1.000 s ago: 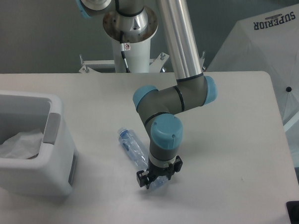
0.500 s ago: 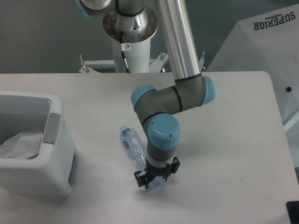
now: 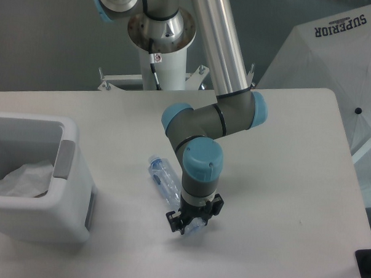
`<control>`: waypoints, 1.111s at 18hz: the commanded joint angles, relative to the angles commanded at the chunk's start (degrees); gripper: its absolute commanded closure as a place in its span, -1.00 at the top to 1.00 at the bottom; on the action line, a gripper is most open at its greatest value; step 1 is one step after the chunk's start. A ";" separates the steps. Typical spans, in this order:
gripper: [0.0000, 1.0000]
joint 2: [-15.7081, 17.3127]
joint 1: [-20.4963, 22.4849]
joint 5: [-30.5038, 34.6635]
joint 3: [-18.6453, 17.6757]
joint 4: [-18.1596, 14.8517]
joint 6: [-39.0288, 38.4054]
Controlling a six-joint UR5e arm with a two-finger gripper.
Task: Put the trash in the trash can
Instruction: 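Lift the bottle and carry it over the white bin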
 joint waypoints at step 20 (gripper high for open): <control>0.34 15.84 -10.54 -0.09 14.59 4.83 -2.81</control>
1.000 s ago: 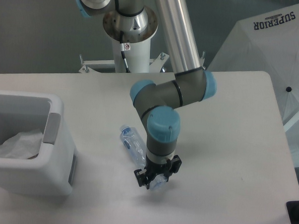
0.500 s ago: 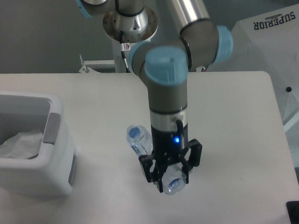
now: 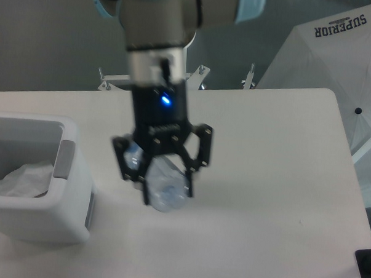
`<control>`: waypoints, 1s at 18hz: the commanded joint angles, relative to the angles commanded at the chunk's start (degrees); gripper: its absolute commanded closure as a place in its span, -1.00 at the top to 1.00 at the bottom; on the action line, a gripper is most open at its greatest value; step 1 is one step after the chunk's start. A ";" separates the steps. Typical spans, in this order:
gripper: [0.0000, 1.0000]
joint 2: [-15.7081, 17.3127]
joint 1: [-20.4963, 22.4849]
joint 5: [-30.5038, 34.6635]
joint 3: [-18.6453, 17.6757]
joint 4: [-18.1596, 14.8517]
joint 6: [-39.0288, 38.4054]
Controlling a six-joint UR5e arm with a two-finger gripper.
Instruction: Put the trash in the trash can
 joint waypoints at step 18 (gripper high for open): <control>0.34 -5.35 -11.60 0.26 3.35 0.53 -1.23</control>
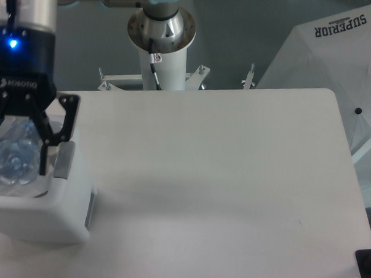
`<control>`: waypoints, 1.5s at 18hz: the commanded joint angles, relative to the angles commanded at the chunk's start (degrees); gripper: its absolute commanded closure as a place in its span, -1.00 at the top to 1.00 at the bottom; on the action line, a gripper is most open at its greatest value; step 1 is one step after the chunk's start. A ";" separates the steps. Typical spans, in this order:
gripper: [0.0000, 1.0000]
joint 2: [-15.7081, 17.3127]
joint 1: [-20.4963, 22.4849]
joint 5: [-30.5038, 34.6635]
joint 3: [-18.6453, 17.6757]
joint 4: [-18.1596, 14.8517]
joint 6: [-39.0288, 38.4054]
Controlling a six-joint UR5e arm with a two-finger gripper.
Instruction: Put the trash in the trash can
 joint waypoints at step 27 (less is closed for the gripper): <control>1.00 0.08 -3.52 0.17 -5.00 0.26 0.44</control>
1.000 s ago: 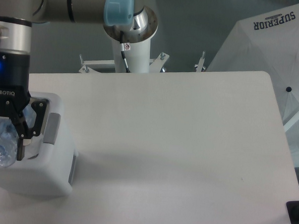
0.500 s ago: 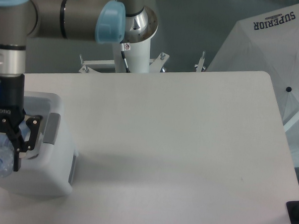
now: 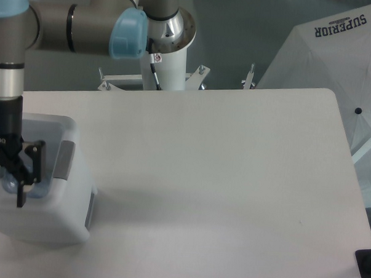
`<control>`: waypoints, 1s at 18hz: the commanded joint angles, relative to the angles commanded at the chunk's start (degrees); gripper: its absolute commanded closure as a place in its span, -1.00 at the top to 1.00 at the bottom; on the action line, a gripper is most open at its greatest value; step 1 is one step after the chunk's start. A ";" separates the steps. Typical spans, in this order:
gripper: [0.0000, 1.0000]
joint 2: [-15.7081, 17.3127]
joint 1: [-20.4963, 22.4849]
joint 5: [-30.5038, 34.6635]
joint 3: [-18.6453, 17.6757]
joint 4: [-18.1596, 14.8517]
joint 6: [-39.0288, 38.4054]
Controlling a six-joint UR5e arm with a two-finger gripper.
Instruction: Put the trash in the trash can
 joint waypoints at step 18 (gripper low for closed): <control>1.00 3.26 21.00 0.35 -6.33 -1.49 26.44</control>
